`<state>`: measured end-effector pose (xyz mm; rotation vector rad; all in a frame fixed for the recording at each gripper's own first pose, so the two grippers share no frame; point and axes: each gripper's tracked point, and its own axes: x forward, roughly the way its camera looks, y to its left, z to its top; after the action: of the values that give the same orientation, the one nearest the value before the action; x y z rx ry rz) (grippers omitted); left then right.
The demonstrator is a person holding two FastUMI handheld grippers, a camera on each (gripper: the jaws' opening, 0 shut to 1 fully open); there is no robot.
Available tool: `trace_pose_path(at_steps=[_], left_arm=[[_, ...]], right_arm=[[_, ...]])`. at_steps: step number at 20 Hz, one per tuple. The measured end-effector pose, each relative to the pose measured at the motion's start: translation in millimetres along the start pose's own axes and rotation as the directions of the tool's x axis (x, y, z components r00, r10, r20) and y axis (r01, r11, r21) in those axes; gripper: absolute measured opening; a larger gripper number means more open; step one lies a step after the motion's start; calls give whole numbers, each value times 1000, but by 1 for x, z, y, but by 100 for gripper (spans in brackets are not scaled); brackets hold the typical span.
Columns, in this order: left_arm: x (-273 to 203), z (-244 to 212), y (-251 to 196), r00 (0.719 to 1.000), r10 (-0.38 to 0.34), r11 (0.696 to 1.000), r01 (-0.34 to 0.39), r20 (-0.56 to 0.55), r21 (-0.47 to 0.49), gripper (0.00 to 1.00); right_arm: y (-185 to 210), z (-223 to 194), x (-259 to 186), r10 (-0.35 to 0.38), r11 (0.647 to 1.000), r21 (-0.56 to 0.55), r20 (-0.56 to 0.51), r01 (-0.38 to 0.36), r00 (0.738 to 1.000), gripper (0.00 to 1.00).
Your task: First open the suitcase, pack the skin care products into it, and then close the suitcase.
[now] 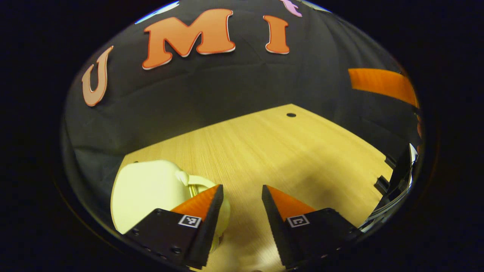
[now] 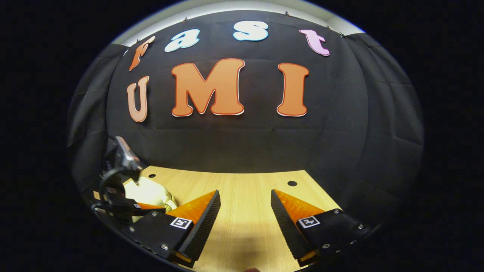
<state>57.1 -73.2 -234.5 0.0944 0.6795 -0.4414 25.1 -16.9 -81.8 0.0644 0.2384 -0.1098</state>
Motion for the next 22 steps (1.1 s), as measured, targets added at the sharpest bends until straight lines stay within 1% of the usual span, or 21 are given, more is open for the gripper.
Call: trace_pose_path(at_steps=[1,2,3,4,6,8,9,12,13,15,16,17,18,19,21,22], left_arm=[[-6,17,-2,999,12,1000,-12,45,-12,76],[-13,37,2,995,33,999,-31,94,-22,77],[-23,55,3,989,49,998,-45,138,-33,82],[-34,76,5,979,61,998,-54,196,-43,83],[-56,117,13,949,97,995,-82,300,-63,89],[-74,150,17,916,141,989,-117,376,-86,94],[-83,156,15,903,162,986,-132,397,-103,96],[-101,171,21,886,187,979,-131,424,-158,96],[-107,175,27,873,206,975,-145,442,-169,96],[-118,186,37,854,242,968,-180,461,-175,96],[-122,188,41,849,251,966,-191,466,-172,96],[-126,191,44,841,261,964,-201,474,-175,96],[-128,190,45,838,267,962,-206,475,-177,96],[-128,187,44,843,265,963,-204,468,-177,96],[-131,180,48,841,287,956,-223,458,-190,96],[-136,179,51,827,304,951,-238,472,-196,96]], right_arm=[[-3,6,1,-3,1000,4,16,3,1000,87],[-3,13,1,-4,1000,7,37,3,999,87],[-5,20,1,-9,1000,5,65,8,998,87],[-5,28,0,-11,1000,-2,95,11,995,87],[-3,43,-3,-9,1000,-25,143,12,990,87],[0,58,-6,-3,1000,-30,177,9,984,87],[2,65,-7,0,1000,-22,190,4,982,87],[7,84,-9,14,1000,2,223,-15,975,87],[9,87,-9,19,1000,1,232,-20,973,87],[12,92,-10,27,1000,-16,246,-24,969,87],[13,90,-9,31,999,-21,244,-27,969,87],[16,86,-10,45,999,-15,233,-42,972,87],[12,84,3,49,999,-9,225,-48,973,87],[14,82,3,58,998,-7,218,-58,974,87],[18,79,2,76,997,-16,210,-74,975,87],[22,78,0,91,996,-19,209,-89,974,87]])
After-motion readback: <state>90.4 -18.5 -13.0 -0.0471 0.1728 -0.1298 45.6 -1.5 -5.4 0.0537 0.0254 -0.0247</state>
